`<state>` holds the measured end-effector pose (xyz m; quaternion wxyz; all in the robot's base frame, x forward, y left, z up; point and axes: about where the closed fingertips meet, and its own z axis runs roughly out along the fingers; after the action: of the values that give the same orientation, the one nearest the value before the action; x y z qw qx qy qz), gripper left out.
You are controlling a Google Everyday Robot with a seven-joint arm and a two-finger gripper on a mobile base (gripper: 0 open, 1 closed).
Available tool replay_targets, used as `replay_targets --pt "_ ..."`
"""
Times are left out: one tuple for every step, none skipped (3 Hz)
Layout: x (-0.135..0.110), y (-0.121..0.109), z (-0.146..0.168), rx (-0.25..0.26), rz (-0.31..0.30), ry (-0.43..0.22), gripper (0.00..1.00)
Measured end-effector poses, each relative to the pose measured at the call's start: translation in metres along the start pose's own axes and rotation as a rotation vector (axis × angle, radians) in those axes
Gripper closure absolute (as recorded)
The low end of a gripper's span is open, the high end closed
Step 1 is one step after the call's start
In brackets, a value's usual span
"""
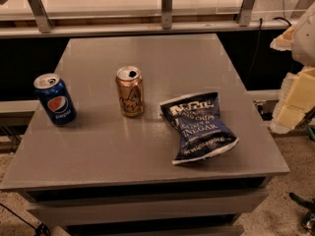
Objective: Move blue chip bag near orange can
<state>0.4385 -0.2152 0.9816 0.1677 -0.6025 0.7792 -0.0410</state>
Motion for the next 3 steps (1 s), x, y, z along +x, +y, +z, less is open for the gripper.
replay_targets --pt "0.0 0.0 -0.001 0.0 -0.004 -0.011 0.0" --pt "0.0 0.0 -0.001 0.0 -0.004 -0.012 0.0" --pt "-0.013 -0.012 0.019 -0.023 -0.032 -0.02 0.0"
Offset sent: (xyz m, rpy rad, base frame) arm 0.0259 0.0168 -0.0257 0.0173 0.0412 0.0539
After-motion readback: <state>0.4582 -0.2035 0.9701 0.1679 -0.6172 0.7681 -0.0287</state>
